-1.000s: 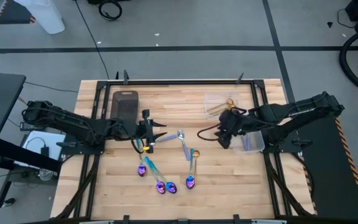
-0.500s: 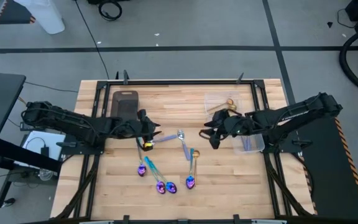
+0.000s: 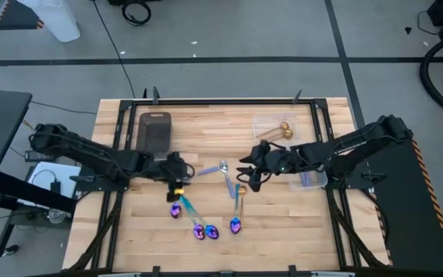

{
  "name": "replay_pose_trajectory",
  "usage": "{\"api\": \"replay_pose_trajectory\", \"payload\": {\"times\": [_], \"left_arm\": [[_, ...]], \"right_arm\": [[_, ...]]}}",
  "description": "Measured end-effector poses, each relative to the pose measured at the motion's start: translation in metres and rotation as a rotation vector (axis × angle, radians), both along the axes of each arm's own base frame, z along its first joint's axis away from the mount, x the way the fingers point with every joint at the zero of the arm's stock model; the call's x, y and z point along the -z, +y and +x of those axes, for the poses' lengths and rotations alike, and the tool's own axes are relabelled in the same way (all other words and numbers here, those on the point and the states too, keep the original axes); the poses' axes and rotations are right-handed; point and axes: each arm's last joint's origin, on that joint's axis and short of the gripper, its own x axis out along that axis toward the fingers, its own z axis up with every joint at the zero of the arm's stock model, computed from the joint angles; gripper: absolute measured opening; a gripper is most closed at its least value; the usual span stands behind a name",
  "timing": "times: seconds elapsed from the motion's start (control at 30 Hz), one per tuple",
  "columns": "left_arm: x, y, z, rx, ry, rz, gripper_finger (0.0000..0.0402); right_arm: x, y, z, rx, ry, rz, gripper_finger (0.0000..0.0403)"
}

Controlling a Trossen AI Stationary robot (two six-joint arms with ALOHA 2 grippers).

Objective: Sort silverware by color (type)
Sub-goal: Put the blue spoon into the black bin

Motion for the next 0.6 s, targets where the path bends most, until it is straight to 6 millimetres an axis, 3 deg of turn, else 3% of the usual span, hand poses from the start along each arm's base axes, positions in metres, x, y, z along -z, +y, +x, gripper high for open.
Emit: {"api": "replay_pose_trajectory", "payload": {"times": [0.2, 0.37, 0.6], "left_arm": [[0.007, -0.025, -0.001, 0.079, 0.087, -0.017, 0.0142], [0.005, -0.045, 0.011, 0.133, 0.125, -0.007, 0.0142], [0.002, -0.067, 0.03, 0.168, 0.221, 0.02, 0.0142]], "right_arm": [[-0.018, -0.018, -0.004, 0.007, -0.074, -0.09, 0.0168], [-0.037, -0.033, -0.012, 0.036, -0.158, -0.14, 0.0168], [-0.038, -0.035, -0.016, 0.033, -0.139, -0.16, 0.0168]]}}
